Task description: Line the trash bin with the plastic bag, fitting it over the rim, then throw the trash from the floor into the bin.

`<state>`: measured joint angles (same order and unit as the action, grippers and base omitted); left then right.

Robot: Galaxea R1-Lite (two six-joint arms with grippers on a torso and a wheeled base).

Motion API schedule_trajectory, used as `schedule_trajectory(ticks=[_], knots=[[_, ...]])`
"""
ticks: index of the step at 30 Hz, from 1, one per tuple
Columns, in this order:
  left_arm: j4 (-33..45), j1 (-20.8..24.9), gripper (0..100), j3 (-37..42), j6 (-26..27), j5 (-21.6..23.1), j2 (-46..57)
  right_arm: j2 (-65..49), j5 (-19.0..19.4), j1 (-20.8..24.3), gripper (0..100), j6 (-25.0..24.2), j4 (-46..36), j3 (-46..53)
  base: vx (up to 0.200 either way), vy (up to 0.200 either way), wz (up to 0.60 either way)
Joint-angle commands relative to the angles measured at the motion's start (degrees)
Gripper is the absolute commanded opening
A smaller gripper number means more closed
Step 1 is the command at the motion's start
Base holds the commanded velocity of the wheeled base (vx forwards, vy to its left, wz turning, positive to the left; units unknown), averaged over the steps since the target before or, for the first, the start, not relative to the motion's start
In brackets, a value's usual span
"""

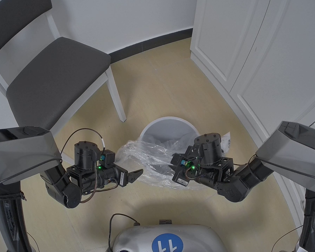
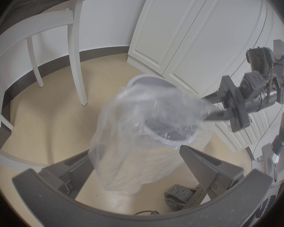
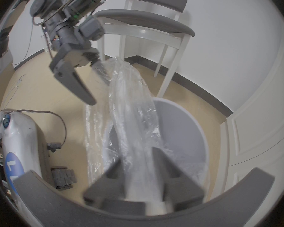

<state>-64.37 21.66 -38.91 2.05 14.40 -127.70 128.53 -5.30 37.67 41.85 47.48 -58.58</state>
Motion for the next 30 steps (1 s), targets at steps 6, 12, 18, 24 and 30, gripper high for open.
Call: schedule_trajectory(ticks=[6,12,18,24,30], knots=[[-0.23,-0.04,100,-0.11,0.06,-0.07,-0.45,0.67,0.03,0.3,100,-0.45,0.15,-1.1,0.0,0.0,0.0],[-0.23,-0.13,100,-0.2,0.06,-0.07,-0.45,1.46,0.03,-0.14,100,-0.63,0.33,-2.33,0.0,0.0,0.0],[-0.23,-0.13,100,-0.37,0.06,-0.16,-0.8,3.31,-0.06,-1.63,0,-0.72,0.77,-4.44,0.0,0.0,0.0],[-0.32,-0.13,100,-0.37,0.06,-0.16,-0.8,2.43,-0.06,-1.11,0,-3.71,0.95,-5.85,0.0,0.0,0.0],[-0.32,-0.13,100,-0.37,0.06,-0.16,-0.8,1.03,-0.76,-2.95,0,-3.97,0.33,-10.33,0.0,0.0,0.0]])
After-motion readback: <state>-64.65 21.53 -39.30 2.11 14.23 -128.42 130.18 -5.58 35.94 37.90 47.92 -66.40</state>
